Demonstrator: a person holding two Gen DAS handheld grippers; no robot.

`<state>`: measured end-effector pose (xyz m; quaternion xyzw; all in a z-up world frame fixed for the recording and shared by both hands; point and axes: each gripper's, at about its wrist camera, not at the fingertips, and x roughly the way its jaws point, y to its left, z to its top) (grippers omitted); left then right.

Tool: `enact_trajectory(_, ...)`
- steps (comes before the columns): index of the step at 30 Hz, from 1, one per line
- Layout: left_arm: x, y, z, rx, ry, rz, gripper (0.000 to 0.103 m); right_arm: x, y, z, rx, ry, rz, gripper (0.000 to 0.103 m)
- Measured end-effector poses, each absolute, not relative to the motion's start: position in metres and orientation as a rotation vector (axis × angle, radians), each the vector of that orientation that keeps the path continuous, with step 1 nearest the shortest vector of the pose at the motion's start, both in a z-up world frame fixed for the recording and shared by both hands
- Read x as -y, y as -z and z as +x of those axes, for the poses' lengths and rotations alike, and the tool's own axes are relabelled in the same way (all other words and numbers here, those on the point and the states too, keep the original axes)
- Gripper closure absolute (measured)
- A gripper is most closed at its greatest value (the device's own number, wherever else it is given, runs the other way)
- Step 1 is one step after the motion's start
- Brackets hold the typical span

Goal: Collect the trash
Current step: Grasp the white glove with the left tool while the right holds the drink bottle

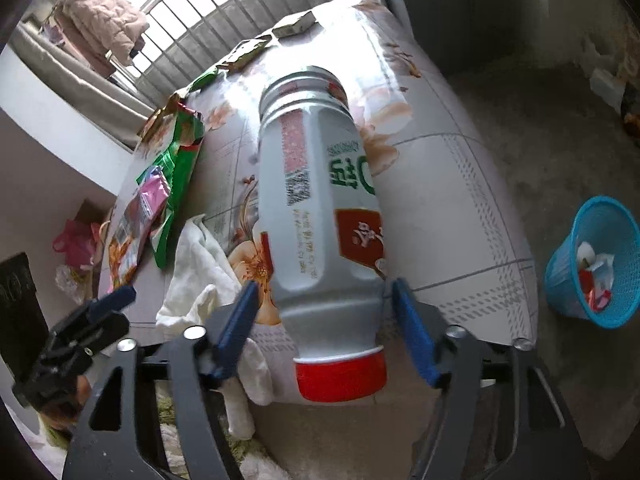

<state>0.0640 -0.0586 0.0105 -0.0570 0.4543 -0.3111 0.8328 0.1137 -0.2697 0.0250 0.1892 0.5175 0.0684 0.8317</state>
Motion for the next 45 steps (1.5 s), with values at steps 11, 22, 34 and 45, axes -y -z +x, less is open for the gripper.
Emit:
enact_trajectory(11, 0.101, 0.016, 0.094, -1.073, 0.630, 0.002, 0.027, 0.275, -0.035, 0.134, -1.082, -0.162, 0.380, 0.024)
enact_trajectory(22, 0.110, 0.024, 0.101, -1.050, 0.550, 0.059, 0.028, 0.266, -0.037, 0.160, -1.063, -0.167, 0.331, 0.024)
enact_trajectory(34, 0.101, 0.026, 0.098, -1.025, 0.502, 0.026, 0.069, 0.255, -0.022, 0.169, -1.121, -0.076, 0.238, 0.038)
enact_trajectory(45, 0.088, 0.027, 0.100, -1.042, 0.553, -0.109, 0.097, 0.257, -0.027, 0.156, -1.082, -0.062, 0.290, 0.042)
